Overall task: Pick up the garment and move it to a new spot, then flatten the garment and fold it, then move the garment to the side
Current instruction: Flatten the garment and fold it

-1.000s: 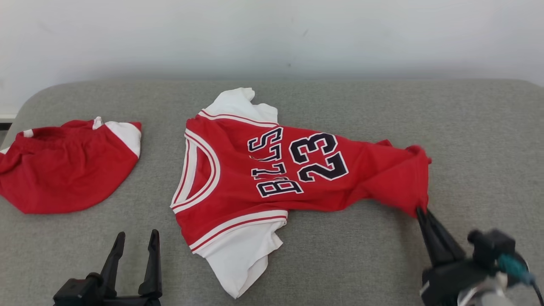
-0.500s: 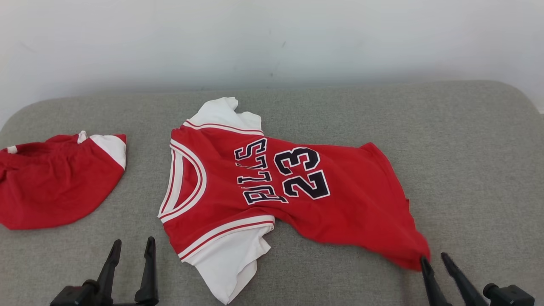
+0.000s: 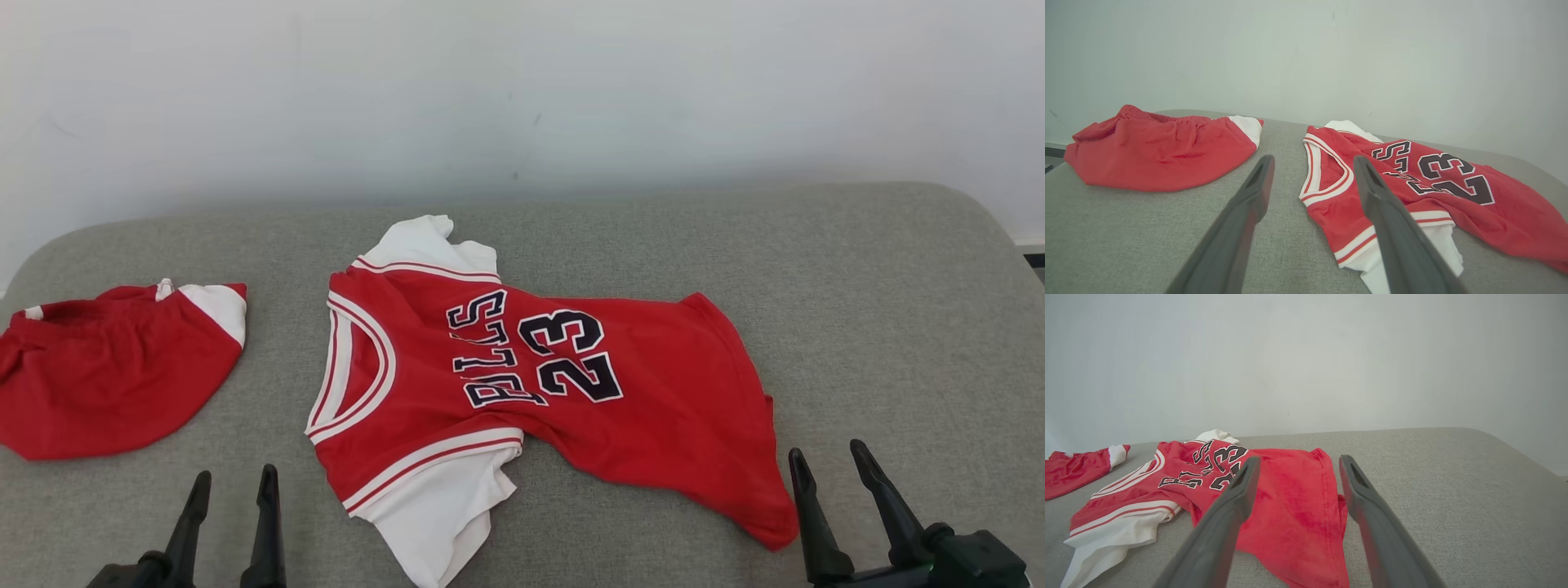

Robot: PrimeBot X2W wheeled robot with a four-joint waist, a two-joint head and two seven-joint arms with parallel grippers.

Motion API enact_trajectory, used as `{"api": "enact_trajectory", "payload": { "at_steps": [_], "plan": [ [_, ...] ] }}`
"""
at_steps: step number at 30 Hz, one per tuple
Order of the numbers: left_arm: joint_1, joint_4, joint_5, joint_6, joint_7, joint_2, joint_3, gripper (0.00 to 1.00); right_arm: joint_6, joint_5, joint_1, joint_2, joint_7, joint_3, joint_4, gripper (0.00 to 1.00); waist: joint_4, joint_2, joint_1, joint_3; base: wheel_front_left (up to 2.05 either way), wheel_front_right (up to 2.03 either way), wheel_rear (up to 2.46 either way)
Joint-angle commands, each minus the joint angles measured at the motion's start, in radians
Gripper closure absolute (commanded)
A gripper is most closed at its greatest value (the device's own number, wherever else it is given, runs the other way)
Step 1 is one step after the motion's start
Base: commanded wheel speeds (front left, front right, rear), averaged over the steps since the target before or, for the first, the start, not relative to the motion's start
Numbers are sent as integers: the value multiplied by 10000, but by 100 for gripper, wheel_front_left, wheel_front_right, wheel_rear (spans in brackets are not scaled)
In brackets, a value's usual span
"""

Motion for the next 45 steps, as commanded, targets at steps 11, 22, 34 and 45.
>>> {"api": "enact_trajectory", "payload": {
  "at_steps": [11, 22, 34, 45],
  "plan": [
    [157, -239, 557, 35, -10, -70, 408, 0, -27, -647, 222, 731, -13, -313, -119, 0, 240, 0, 1, -147, 0, 0, 0],
    [272, -173, 676, 24, -10, -81, 471, 0, -27, -956, 323, 902, -14, -357, 69, 0, 222, 0, 1, -155, 0, 0, 0],
    [141, 1232, 40, 13, -10, -92, -1109, 0, -27, -1138, -87, 784, 129, -1058, 1651, 0, 56, 0, 1, 146, 0, 0, 0],
    [-494, 3079, -812, 12, -9, 67, -2832, 0, -27, -846, -1053, 674, 48, -1040, 3497, 0, -114, 0, 1, 657, 0, 0, 0]
  ]
}}
